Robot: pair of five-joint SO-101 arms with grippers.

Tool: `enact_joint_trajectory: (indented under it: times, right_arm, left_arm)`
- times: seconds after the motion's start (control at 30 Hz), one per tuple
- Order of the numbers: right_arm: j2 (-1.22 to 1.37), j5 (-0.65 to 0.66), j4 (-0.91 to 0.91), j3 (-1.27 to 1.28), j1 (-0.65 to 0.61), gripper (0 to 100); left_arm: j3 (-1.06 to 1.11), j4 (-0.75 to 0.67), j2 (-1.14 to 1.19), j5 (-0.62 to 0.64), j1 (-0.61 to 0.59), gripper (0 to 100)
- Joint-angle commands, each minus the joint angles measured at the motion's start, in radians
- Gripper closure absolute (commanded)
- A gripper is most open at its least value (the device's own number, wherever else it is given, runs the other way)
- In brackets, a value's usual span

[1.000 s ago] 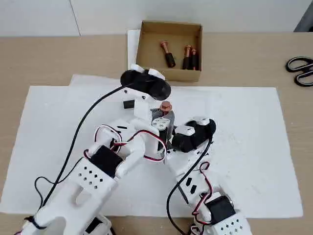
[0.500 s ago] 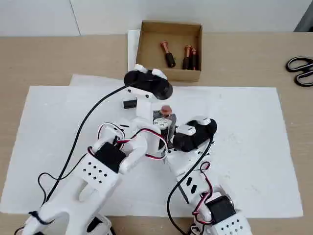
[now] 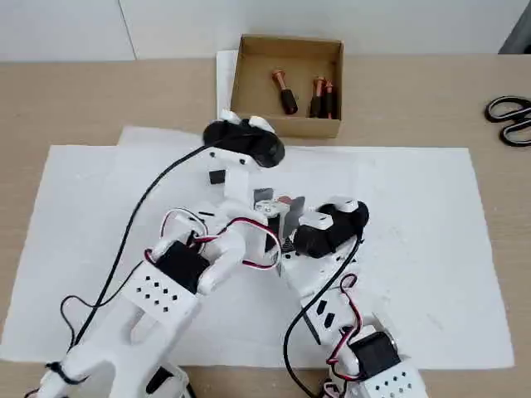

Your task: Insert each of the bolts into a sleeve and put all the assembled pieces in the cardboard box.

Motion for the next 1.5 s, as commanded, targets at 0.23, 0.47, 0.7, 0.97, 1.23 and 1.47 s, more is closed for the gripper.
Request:
enact_joint_trajectory:
  times: [0.23,0.47,0.7,0.97,1.23,1.47]
  right_arm:
    - [-0.022,-0.005,-0.008,-0.015,-0.002,99.5]
    - [-0.019,-0.005,-0.008,-0.015,0.001,99.5]
    - [-0.013,0.009,-0.008,-0.015,0.016,99.5]
    - [-0.015,0.086,0.093,-0.038,0.239,99.5]
    - [-0.013,0.086,0.237,-0.204,0.372,99.5]
    - [0.160,0.135,0.348,-0.468,0.387,99.5]
  left_arm:
    - [-0.053,0.069,-0.138,0.008,-0.123,83]
    - [-0.053,0.137,-0.144,0.006,-0.396,83]
    - [0.099,0.083,-0.140,-0.184,-0.626,78]
    - [0.308,-0.106,-0.140,-0.232,-0.628,76]
    - [0.420,-0.215,-0.140,-0.135,-0.569,76]
    - [0.460,-0.259,-0.140,-0.133,-0.554,76]
